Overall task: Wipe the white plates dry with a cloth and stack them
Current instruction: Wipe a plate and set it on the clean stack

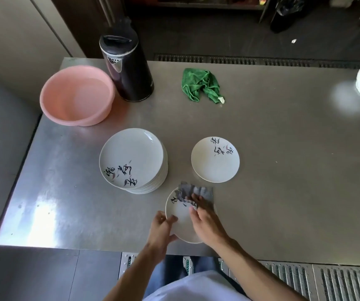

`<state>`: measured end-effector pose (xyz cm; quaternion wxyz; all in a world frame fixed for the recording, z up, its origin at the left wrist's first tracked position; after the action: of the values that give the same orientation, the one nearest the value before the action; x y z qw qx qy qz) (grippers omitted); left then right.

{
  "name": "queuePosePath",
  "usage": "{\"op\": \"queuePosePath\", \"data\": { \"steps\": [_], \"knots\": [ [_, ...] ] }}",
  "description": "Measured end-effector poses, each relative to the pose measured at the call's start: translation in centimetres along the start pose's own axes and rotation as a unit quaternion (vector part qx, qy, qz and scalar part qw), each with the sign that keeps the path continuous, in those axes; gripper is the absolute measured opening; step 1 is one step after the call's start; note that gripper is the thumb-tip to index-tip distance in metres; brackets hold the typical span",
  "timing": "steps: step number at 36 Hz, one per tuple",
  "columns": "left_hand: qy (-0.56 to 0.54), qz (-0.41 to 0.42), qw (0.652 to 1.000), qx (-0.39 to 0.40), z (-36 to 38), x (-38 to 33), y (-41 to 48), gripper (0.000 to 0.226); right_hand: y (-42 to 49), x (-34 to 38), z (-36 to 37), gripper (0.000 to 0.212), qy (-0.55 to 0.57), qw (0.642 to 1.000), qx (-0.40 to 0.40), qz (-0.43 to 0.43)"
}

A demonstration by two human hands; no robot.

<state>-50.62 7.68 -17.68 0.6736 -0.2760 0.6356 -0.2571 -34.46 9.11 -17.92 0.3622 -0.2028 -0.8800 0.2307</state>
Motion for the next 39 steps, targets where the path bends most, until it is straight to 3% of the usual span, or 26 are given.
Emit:
{"op": "queuePosePath", "data": {
  "steps": [2,7,8,11,16,19,20,24,28,31,36,39],
  "knots": [
    [0.003,-0.009,1.000,0.018,-0.3,0.2,0.3,0.006,-0.7,0.4,0.6,0.046,0.003,0.999,0.028,-0.044],
    [0.040,-0.030,0.993,0.105,0.5,1.0,0.0,0.025,-1.5,1.5,1.9,0.047,-0.075,0.984,0.074,-0.143],
    [0.042,-0.035,0.992,0.116,0.7,1.2,-0.2,0.026,-1.1,1.3,1.7,0.047,-0.110,0.983,0.051,-0.135],
    [0.033,-0.034,0.992,0.119,1.1,1.4,-0.4,0.033,0.1,-0.1,0.2,0.048,-0.148,0.988,-0.038,-0.003],
    [0.025,-0.025,0.993,0.112,1.6,1.3,-0.3,0.033,-0.9,2.1,2.7,0.050,-0.142,0.981,0.058,-0.122],
    [0.025,-0.022,0.994,0.102,1.3,1.2,-0.2,0.036,1.2,0.1,-0.3,0.049,-0.148,0.988,-0.038,0.004],
    [0.026,-0.018,0.994,0.102,1.4,1.0,-0.2,0.036,1.3,0.1,-0.6,0.049,-0.144,0.989,-0.039,0.010],
    [0.032,-0.017,0.994,0.106,1.4,0.5,-0.3,0.033,-0.2,1.9,1.9,0.046,-0.132,0.980,0.085,-0.122],
    [0.022,-0.020,0.995,0.092,1.4,0.5,-0.2,0.033,1.0,0.9,-0.1,0.045,-0.147,0.987,-0.011,-0.069],
    [-0.018,-0.025,0.998,0.056,1.0,0.7,0.1,0.032,0.3,1.3,1.3,0.049,-0.181,0.976,0.040,-0.111],
    [-0.063,-0.021,0.998,0.010,0.1,1.3,-0.2,0.030,1.7,0.3,-1.3,0.050,-0.127,0.992,-0.018,0.021],
    [-0.042,-0.023,0.999,0.022,-0.1,1.0,-0.1,0.008,0.5,1.3,-0.8,0.046,-0.079,0.996,0.007,-0.037]
  ]
}}
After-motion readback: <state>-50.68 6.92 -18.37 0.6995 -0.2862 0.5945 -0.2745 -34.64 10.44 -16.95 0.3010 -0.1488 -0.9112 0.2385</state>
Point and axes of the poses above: each hand's wrist, its own y-axis towards the middle knuckle, its own z-axis out of the palm, x = y × z, the point moved 8 cm from there along y, towards the middle knuckle, and after that the axes turned 12 degrees about z, right-handed, at the moved point
